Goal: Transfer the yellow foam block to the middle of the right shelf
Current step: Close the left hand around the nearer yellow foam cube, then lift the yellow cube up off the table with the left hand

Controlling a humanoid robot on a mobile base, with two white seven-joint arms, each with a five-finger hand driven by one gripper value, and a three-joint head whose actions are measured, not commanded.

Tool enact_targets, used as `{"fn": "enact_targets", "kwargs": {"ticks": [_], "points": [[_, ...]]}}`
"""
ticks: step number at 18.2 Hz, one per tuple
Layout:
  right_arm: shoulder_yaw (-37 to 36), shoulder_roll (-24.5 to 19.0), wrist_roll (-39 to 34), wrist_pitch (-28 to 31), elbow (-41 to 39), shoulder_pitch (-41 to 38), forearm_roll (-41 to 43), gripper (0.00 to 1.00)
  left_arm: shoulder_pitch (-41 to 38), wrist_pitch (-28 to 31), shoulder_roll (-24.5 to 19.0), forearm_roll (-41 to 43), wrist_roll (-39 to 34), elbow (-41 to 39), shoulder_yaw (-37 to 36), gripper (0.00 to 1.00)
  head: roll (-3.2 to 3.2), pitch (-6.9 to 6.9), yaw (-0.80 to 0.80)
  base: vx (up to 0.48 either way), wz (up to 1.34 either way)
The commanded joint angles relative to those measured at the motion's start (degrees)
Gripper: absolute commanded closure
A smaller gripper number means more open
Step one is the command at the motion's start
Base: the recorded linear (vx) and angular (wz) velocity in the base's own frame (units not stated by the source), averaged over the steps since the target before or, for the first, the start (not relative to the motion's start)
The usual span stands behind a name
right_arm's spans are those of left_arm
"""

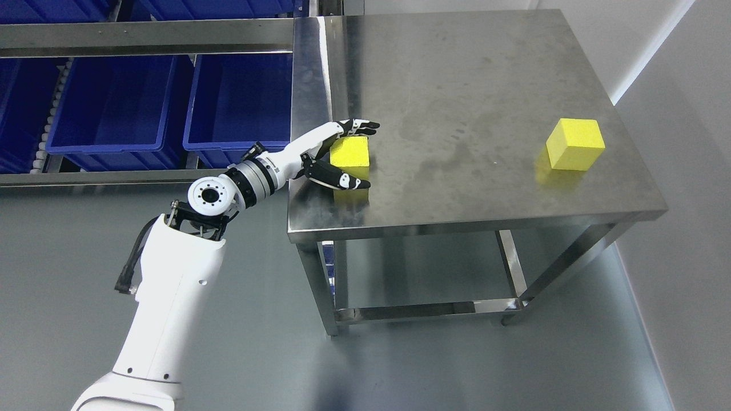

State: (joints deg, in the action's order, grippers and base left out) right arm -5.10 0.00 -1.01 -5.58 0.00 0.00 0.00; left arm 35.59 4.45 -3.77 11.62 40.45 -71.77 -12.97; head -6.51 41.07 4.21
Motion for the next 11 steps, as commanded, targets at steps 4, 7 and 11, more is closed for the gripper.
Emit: {"fn": "enact_targets", "kwargs": {"ticks": [4,7,11], "points": [[0.00,1.00,-0.04,0.05,-1.00,0.17,0.00,0.00,-0.87,-0.58,2.77,0.07,0.78,2.86,6.63,0.62,0.00,0.00,0.00,0.003,0.02],[0.00,1.00,-0.04,0.05,-1.00,0.09,0.00,0.00,0.00,-0.93,2.77,-0.89,-0.45,2.08,11.29,0.66,0.00,0.00,0.00,0.000,0.00],[0.00,1.00,-0.04,0.05,-1.00,0.09,0.00,0.00,2.46,-13.20,2.77,-20.54,-18.93,1.72,12.98,0.65,0.00,0.00,0.00,-0.005,-0.03]]}}
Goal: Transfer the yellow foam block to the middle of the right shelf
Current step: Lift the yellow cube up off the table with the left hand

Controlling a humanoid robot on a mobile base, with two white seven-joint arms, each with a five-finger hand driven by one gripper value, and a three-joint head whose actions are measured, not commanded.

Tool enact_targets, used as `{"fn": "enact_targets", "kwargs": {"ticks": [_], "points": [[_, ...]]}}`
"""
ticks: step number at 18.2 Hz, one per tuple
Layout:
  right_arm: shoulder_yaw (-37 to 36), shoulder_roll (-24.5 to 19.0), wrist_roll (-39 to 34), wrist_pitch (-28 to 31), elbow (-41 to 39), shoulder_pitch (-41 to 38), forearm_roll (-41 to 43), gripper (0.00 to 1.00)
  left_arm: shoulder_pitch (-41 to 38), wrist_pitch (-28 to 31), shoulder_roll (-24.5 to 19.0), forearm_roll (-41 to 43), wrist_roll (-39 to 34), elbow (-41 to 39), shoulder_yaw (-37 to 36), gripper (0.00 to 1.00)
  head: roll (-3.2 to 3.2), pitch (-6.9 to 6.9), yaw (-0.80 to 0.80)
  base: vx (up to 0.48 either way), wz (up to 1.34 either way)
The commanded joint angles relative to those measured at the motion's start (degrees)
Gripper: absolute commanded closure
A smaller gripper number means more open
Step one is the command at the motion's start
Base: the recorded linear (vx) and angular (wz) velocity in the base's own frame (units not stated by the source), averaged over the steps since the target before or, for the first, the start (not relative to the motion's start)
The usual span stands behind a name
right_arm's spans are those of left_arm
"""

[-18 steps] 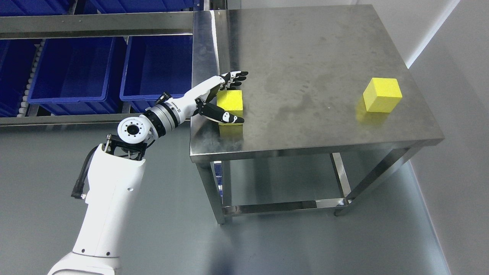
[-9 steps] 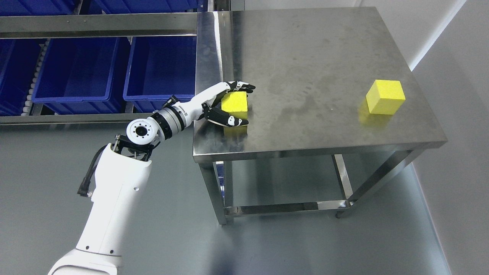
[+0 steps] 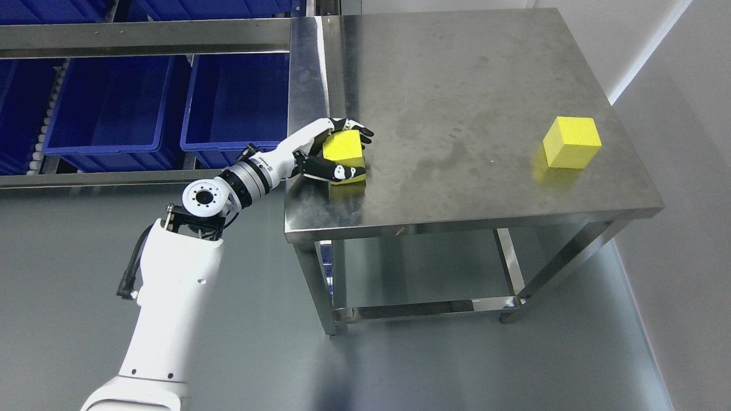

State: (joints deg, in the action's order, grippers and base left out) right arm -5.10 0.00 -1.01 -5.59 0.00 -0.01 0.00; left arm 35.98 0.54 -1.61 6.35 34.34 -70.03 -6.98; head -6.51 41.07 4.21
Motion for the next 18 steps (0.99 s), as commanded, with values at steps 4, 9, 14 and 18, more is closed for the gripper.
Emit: {"fn": "enact_targets", "kwargs": {"ticks": [4,9,14,18], "points": [[0.00,1.00,-0.04,0.05,-1.00,0.10,0.00,0.00,1.47,-21.88,0.61,-16.28,-31.95,-0.28,6.98,0.65,0.00,0.00,0.00,-0.008,-0.04],[0.00,1.00,-0.04,0.05,-1.00,0.10,0.00,0.00,-3.53,-22.87,0.61,-16.28,-32.76,-7.83,8.64,0.64,0.00,0.00,0.00,0.002,0.02],[0.00,1.00,-0.04,0.05,-1.00,0.10,0.00,0.00,-8.64,-17.69,0.61,-16.28,-32.59,-16.18,12.77,0.64,0.00,0.00,0.00,0.000,0.00],[0.00,1.00,-0.04,0.05,-1.00,0.10,0.00,0.00,-9.17,-9.44,0.61,-16.28,-32.50,-21.81,16.73,0.63,0.00,0.00,0.00,-0.016,0.06]]}}
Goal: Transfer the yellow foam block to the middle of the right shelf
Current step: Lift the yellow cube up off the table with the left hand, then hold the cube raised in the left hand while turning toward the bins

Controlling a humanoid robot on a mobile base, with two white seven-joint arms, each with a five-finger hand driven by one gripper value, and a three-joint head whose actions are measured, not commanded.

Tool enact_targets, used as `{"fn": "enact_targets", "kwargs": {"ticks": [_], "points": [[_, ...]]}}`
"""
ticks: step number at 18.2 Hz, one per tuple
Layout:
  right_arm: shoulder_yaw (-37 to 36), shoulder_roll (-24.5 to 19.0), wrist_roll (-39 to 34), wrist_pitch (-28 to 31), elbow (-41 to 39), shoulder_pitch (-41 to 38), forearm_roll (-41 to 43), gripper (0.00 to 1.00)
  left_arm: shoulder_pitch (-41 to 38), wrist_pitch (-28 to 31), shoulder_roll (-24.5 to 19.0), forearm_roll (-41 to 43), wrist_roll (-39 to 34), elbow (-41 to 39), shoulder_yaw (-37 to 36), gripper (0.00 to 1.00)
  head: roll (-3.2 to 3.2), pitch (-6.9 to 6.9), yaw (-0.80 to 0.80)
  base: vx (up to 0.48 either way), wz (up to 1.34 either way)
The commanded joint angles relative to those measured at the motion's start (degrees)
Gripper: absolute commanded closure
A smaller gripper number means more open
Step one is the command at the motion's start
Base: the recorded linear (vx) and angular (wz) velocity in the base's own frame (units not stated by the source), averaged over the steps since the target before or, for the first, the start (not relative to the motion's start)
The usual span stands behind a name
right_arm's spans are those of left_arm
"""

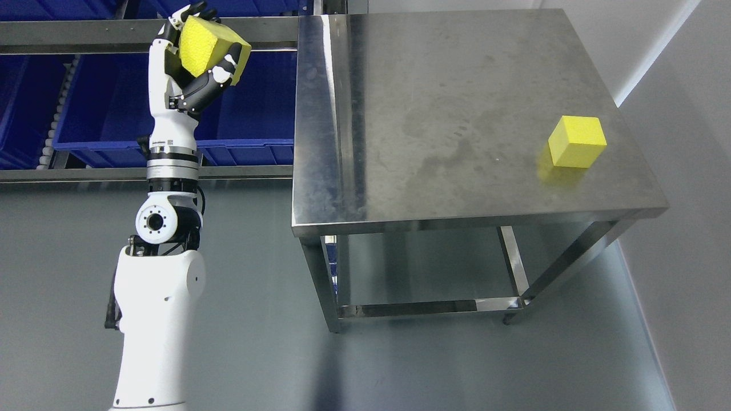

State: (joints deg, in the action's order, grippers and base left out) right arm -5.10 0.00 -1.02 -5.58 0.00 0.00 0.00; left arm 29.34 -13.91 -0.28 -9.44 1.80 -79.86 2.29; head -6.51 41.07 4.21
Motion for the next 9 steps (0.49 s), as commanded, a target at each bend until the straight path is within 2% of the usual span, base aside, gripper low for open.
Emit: {"fn": "enact_targets", "kwargs": {"ticks": [1,9], "points": [[0.00,1.00,-0.04,0.05,-1.00,0.18,0.00,0.00,-3.23,6.17,-0.72,-0.49,0.04,-12.69,7.46,0.63,0.00,0.00,0.00,-0.031,0.14],[0.00,1.00,-0.04,0.05,-1.00,0.18,0.00,0.00,-4.11,8.81,-0.72,-0.49,0.04,-14.10,7.46,0.63,0.00,0.00,0.00,-0.038,0.25]]}}
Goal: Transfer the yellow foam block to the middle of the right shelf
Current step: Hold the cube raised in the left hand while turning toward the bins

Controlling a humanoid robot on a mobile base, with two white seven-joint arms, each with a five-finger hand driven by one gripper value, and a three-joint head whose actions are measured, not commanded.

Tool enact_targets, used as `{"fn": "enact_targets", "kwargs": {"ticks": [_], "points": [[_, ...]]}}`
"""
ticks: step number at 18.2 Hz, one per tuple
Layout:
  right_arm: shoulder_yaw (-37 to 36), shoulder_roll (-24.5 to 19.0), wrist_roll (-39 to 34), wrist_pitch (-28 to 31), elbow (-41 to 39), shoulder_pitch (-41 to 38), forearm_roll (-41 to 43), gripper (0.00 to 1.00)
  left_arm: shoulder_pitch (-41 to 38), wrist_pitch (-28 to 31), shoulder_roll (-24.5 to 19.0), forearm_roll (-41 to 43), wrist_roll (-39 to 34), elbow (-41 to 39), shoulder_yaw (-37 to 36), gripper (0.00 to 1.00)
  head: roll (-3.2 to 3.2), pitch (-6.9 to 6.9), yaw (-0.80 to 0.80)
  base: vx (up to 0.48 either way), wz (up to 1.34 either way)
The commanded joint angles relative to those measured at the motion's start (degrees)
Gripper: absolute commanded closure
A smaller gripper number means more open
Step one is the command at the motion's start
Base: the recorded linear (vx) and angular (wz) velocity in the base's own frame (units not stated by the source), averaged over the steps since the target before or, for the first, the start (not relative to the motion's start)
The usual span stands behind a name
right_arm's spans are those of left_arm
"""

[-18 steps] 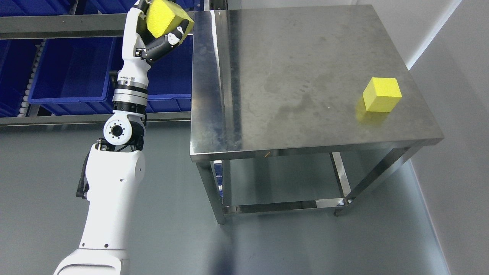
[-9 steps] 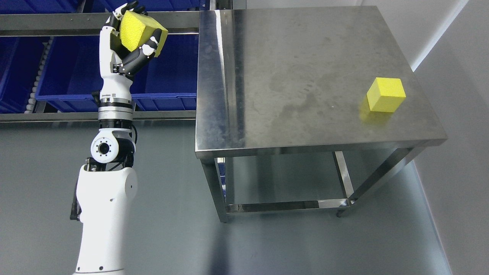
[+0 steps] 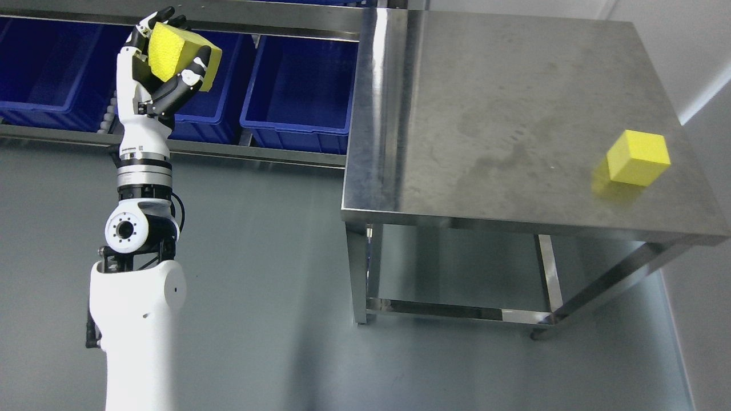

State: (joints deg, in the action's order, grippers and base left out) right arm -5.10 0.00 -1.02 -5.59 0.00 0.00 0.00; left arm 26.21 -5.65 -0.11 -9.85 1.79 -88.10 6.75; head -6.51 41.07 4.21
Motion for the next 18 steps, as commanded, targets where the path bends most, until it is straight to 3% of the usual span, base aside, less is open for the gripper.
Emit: {"fn": "enact_targets", "kwargs": {"ticks": [1,18], "points": [[0.00,1.00,-0.04,0.05,-1.00,0.09,0.00,0.00,-1.25,0.47,-0.89,-0.08,0.05,-5.86,3.09,0.63,0.00,0.00,0.00,-0.032,0.39],[0.00,1.00,-0.04,0.05,-1.00,0.09,0.00,0.00,-1.52,0.64,-0.89,-0.08,0.23,-5.51,3.71,0.62,0.00,0.00,0.00,-0.024,0.76]]}}
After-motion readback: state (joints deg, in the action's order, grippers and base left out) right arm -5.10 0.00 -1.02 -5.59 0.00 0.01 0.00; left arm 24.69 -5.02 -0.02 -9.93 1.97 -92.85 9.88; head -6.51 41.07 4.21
